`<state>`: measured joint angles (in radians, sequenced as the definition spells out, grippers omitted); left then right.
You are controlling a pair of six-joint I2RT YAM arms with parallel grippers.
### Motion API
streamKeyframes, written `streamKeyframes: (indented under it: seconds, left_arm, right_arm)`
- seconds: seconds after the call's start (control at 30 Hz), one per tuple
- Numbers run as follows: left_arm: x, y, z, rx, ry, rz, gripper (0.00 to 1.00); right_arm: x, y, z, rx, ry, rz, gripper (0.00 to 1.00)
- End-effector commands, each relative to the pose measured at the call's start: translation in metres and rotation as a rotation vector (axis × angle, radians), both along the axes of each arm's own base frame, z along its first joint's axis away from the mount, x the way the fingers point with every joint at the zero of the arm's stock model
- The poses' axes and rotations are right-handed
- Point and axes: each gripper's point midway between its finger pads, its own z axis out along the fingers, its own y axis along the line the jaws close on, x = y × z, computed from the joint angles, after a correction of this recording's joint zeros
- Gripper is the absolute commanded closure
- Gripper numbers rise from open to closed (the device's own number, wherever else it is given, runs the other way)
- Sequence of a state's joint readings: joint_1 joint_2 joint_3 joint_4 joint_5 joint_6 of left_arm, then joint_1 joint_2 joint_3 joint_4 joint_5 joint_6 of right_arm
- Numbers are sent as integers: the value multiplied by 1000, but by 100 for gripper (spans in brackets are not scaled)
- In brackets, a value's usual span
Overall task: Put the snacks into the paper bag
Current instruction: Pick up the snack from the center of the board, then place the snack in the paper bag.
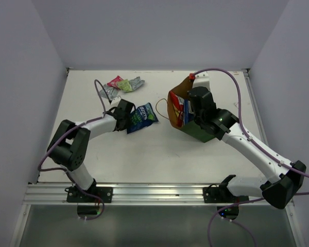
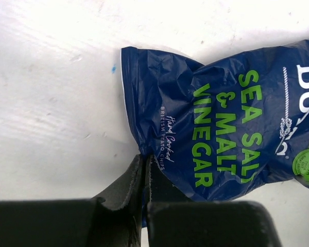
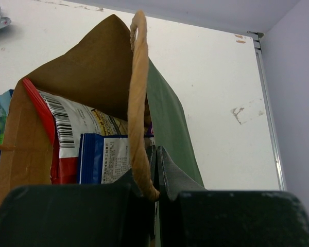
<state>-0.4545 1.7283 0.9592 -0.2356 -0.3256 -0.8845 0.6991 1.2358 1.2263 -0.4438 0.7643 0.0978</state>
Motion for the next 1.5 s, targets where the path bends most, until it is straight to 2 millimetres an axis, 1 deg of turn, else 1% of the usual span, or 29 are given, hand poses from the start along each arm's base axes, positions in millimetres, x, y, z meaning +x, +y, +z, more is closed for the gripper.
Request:
streamKeyframes:
  seconds: [0.0, 0.03, 0.07, 0.1, 0.13, 0.2, 0.23, 0.3, 0.33, 0.4, 0.47, 0.5, 0.57, 0.6, 0.67, 0.77, 0.87, 0.9, 0.97, 1.03, 1.07, 1.1, 1.17, 1.2, 1.3, 1.4, 1.47]
  left_arm:
    - [-3, 13, 34, 88, -65, -64, 100]
    - [2, 12, 45, 94, -97, -88, 100]
    - [6, 11, 62, 79, -141, -94, 100]
    - [9, 9, 72, 70, -169, -98, 100]
    - [12, 6, 88, 47, -214, -110, 100]
    - [14, 4, 104, 19, -255, -119, 100]
    - [15, 2, 117, -18, -286, -128, 100]
    - [17, -1, 130, -64, -319, -140, 100]
    - [19, -3, 145, -109, -357, -148, 100]
    - [23, -4, 163, -161, -408, -155, 100]
    - [22, -11, 183, -232, -446, -178, 100]
    - [25, -11, 195, -262, -476, -174, 100]
    - [23, -18, 217, -319, -511, -202, 100]
    - [25, -18, 232, -341, -542, -207, 100]
    - [24, -23, 254, -388, -584, -223, 100]
    - [22, -29, 294, -464, -656, -251, 100]
    - [19, -33, 320, -523, -701, -265, 100]
    - [19, -33, 333, -543, -728, -268, 100]
    - [14, -38, 349, -598, -751, -290, 100]
    - [11, -42, 373, -647, -805, -310, 100]
    - [10, -43, 380, -660, -817, -316, 100]
    - [8, -44, 393, -673, -844, -332, 100]
    - [4, -48, 406, -699, -861, -361, 100]
    - [0, -51, 418, -720, -880, -383, 100]
    - [-6, -56, 438, -771, -914, -420, 100]
    - [-13, -65, 450, -820, -915, -480, 100]
    - [-16, -73, 453, -865, -891, -517, 100]
  right_arm:
    - [2, -1, 17, 61, -59, -11, 100]
    - [2, 0, 19, 64, -61, -6, 100]
    - [2, 0, 20, 65, -64, -8, 100]
    - [2, 0, 21, 67, -65, -5, 100]
    - [2, 0, 22, 68, -66, -5, 100]
    - [2, 0, 23, 66, -68, -3, 100]
    - [2, 0, 24, 67, -69, 0, 100]
    - [1, 2, 27, 68, -73, 11, 100]
    - [1, 2, 28, 69, -74, 14, 100]
    - [2, 2, 30, 62, -73, 20, 100]
    - [2, 4, 31, 63, -72, 31, 100]
    - [2, 5, 33, 65, -76, 36, 100]
    - [2, 8, 33, 67, -72, 54, 100]
    - [2, 9, 34, 71, -73, 58, 100]
    - [2, 12, 34, 76, -68, 75, 100]
    - [2, 15, 36, 81, -64, 93, 100]
    - [2, 17, 40, 83, -69, 107, 100]
    - [2, 18, 41, 84, -69, 116, 100]
    - [2, 19, 41, 84, -68, 123, 100]
    - [2, 21, 41, 83, -64, 134, 100]
    - [1, 21, 42, 84, -64, 138, 100]
    - [0, 22, 42, 87, -63, 142, 100]
    - [0, 23, 43, 90, -63, 149, 100]
    - [-1, 23, 42, 90, -59, 152, 100]
    - [0, 25, 43, 98, -58, 157, 100]
    - [0, 26, 42, 103, -55, 158, 100]
    - [0, 26, 43, 105, -57, 157, 100]
